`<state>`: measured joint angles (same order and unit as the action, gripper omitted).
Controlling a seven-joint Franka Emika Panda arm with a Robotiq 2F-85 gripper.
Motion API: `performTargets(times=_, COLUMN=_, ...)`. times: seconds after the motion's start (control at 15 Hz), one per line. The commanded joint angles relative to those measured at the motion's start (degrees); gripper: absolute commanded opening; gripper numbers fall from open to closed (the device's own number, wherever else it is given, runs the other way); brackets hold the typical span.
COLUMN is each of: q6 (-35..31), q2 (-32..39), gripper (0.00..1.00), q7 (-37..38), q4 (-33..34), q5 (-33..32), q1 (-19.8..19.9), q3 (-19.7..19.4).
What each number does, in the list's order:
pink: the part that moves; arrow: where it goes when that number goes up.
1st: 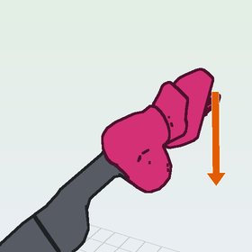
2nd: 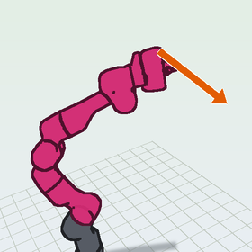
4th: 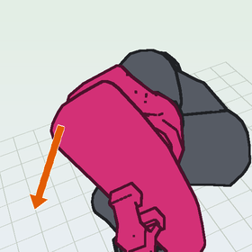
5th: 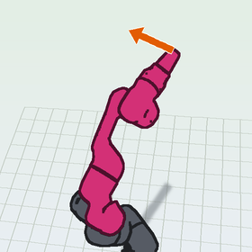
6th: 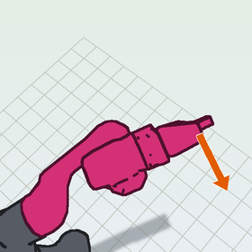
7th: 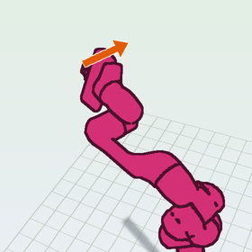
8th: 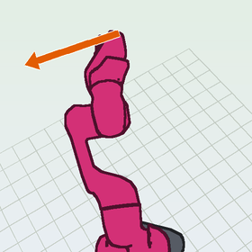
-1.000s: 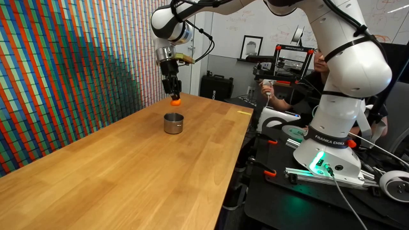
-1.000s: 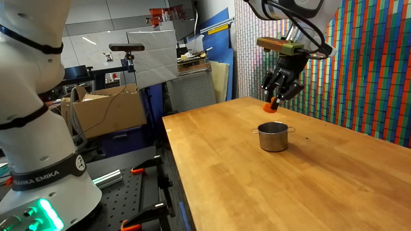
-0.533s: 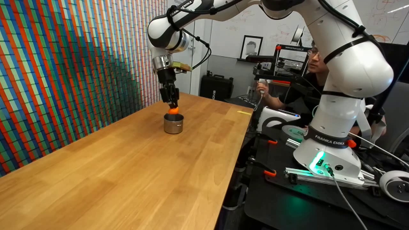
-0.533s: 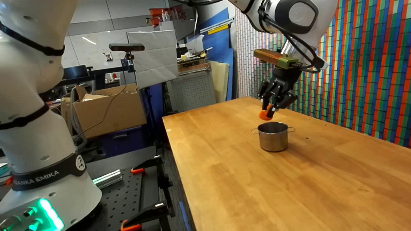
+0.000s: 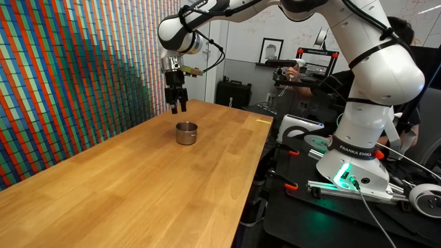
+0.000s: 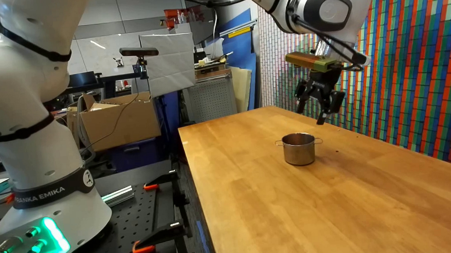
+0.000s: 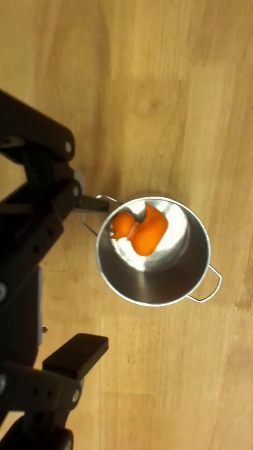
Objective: Put the orange object in the pot
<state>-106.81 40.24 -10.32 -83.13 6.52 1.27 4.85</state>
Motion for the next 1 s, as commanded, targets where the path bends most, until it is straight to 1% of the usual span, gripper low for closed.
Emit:
performTargets(times=0.0, q6=4.44, q2=-1.23, gripper=1.0, q7=-1.63, q4=7.8, q5=-2.47, q1=0.67, q3=-1.45)
performTargets(times=0.2, q6=9.6, q2=-2.22, gripper=1.0, q7=-2.75, q4=14.28, q5=-5.0, q1=1.23, q3=-2.75)
performTargets(times=0.6, q6=21.27, q2=-4.24, gripper=1.0, q7=-3.96, q4=24.4, q5=-5.55, q1=3.53, q3=-4.38)
performTargets(times=0.73, q6=23.92, q2=-4.49, gripper=1.0, q7=-4.24, q4=26.31, q5=-6.42, q1=3.93, q3=-4.99)
performTargets(times=0.8, q6=25.05, q2=-4.48, gripper=1.0, q7=-3.2, q4=26.79, q5=-6.99, q1=3.85, q3=-5.55)
performTargets(times=0.87, q6=21.79, q2=-5.1, gripper=1.0, q7=-3.19, q4=23.7, q5=-5.73, q1=3.84, q3=-4.88)
performTargets(times=0.93, q6=22.68, q2=-5.11, gripper=1.0, q7=-3.19, q4=24.33, q5=-5.96, q1=3.97, q3=-5.21)
